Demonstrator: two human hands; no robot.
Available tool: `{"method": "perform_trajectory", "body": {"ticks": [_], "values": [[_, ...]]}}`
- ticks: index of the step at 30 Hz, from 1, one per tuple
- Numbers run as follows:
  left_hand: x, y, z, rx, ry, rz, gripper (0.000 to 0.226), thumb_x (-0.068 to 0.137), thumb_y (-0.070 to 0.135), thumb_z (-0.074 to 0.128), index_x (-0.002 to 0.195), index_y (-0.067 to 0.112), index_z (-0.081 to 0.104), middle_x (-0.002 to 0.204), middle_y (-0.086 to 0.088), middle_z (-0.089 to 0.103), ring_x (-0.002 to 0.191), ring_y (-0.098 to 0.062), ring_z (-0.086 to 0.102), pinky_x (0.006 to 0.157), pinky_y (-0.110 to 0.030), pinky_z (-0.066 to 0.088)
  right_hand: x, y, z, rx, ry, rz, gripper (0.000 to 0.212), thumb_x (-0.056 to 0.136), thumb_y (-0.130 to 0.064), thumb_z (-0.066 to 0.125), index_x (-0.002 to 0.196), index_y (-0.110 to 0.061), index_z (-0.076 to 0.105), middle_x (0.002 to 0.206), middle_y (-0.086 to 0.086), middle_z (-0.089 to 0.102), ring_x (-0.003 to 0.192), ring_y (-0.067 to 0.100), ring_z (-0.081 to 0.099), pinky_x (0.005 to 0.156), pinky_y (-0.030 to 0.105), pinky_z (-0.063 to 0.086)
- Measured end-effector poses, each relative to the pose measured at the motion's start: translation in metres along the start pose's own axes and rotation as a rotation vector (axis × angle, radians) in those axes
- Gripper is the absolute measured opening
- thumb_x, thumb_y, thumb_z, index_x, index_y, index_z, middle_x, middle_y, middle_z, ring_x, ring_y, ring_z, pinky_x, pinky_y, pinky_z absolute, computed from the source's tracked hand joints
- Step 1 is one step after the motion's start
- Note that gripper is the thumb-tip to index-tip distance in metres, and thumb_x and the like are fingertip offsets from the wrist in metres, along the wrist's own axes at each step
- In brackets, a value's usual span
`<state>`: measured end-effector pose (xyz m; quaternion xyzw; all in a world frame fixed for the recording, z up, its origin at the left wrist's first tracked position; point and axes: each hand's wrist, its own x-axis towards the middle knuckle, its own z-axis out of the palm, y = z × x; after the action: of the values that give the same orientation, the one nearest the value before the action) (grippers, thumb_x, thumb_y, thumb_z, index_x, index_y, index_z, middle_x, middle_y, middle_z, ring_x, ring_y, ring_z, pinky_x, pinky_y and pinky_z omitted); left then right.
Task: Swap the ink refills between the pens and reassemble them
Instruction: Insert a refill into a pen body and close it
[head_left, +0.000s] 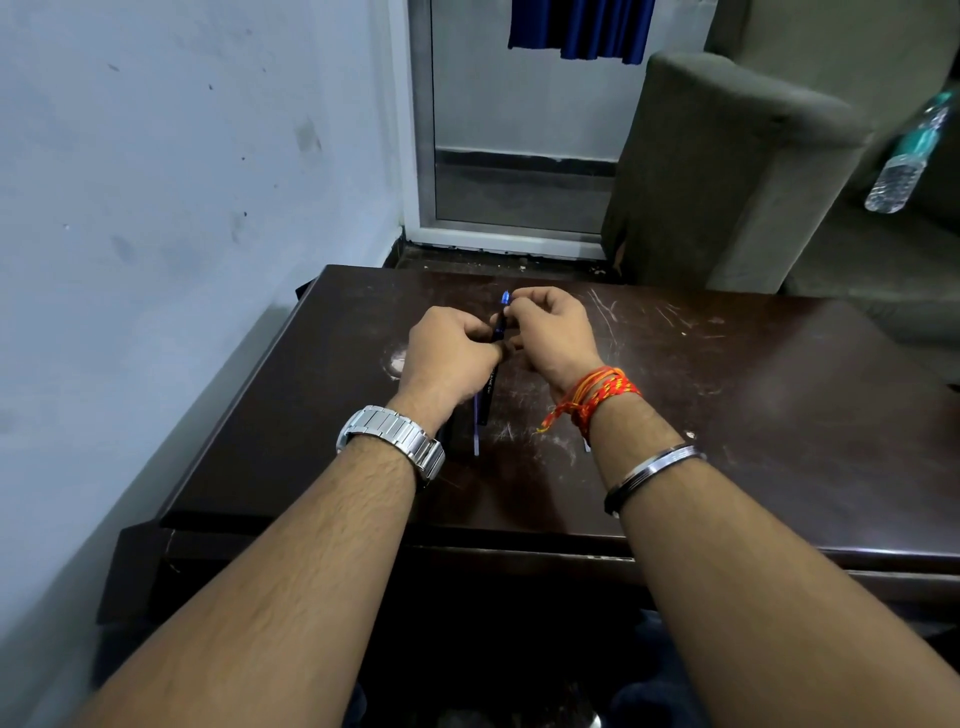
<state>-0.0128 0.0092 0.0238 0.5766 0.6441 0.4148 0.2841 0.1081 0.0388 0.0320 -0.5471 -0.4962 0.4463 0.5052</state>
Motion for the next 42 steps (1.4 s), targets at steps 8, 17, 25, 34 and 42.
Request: {"method": "perform_trajectory", "body": {"ticks": [8, 17, 25, 34, 42], "values": [[-0.0008, 0.0009, -0.0004, 0.008, 0.001, 0.002, 0.004, 0.08, 0.022, 0.082, 0.078, 0.018, 0.082, 0.074, -0.002, 0.076, 0.077, -0.02, 0.072, 0.061, -0.03, 0.054, 0.0013, 0.0024, 0.0016, -0.007, -0.024, -0.001, 0.029, 0.086, -0.007, 0.064, 0.114, -0.007, 0.059, 0.084, 0.004, 0.071, 0.058, 0.005, 0.06, 0.049, 0.019, 0.044], [-0.0002, 0.0017, -0.0004, 0.024, 0.013, 0.005, 0.005, 0.08, 0.021, 0.08, 0.077, 0.017, 0.081, 0.072, -0.001, 0.075, 0.072, -0.016, 0.07, 0.06, -0.026, 0.053, 0.0013, 0.0043, 0.0004, -0.05, -0.018, -0.034, 0.029, 0.085, -0.017, 0.071, 0.111, -0.015, 0.059, 0.093, 0.007, 0.069, 0.065, 0.01, 0.06, 0.049, 0.018, 0.043], [-0.0005, 0.0016, -0.0007, 0.031, 0.028, 0.01, 0.012, 0.081, 0.023, 0.081, 0.072, 0.015, 0.077, 0.071, 0.0, 0.074, 0.071, -0.015, 0.07, 0.06, -0.027, 0.054, -0.0002, 0.0058, -0.0001, -0.05, -0.008, -0.054, 0.035, 0.079, -0.03, 0.079, 0.107, -0.018, 0.061, 0.092, 0.003, 0.071, 0.075, 0.013, 0.066, 0.058, 0.023, 0.051], [-0.0015, 0.0012, -0.001, 0.027, 0.011, 0.012, 0.006, 0.081, 0.023, 0.081, 0.076, 0.019, 0.079, 0.073, 0.004, 0.074, 0.072, -0.013, 0.069, 0.058, -0.025, 0.051, 0.0033, 0.0043, 0.0002, 0.006, -0.029, 0.005, 0.025, 0.085, -0.024, 0.067, 0.108, -0.015, 0.06, 0.1, 0.009, 0.072, 0.075, 0.015, 0.065, 0.052, 0.022, 0.044], [-0.0014, 0.0006, -0.0013, 0.05, 0.007, 0.019, 0.013, 0.082, 0.023, 0.078, 0.071, 0.016, 0.078, 0.066, -0.002, 0.073, 0.067, -0.018, 0.069, 0.052, -0.023, 0.047, 0.0006, 0.0059, -0.0009, -0.133, 0.018, -0.021, 0.039, 0.081, -0.037, 0.077, 0.11, -0.016, 0.06, 0.09, -0.001, 0.067, 0.064, 0.004, 0.063, 0.05, 0.018, 0.045]]}}
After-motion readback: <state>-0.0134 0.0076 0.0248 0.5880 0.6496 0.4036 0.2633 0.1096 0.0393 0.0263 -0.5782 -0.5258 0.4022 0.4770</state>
